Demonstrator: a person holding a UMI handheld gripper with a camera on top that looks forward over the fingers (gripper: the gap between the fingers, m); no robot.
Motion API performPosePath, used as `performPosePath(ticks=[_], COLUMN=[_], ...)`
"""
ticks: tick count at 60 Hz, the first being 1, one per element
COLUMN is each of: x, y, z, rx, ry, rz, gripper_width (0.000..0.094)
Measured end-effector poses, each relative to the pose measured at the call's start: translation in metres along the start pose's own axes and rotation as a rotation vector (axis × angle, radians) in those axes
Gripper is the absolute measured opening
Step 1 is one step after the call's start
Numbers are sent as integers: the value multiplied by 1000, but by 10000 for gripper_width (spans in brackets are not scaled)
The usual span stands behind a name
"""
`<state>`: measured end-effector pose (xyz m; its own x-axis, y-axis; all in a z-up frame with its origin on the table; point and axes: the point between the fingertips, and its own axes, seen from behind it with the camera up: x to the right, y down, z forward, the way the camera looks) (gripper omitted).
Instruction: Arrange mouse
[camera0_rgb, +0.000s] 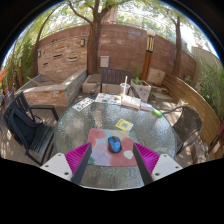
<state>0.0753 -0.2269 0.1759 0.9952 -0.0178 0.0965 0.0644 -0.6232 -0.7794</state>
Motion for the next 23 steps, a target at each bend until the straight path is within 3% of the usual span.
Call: performPosePath(ticks=[23], x=[-2], y=[4], z=[-28], rx=[0], ry=[12], rz=[10], gripper_width=[852])
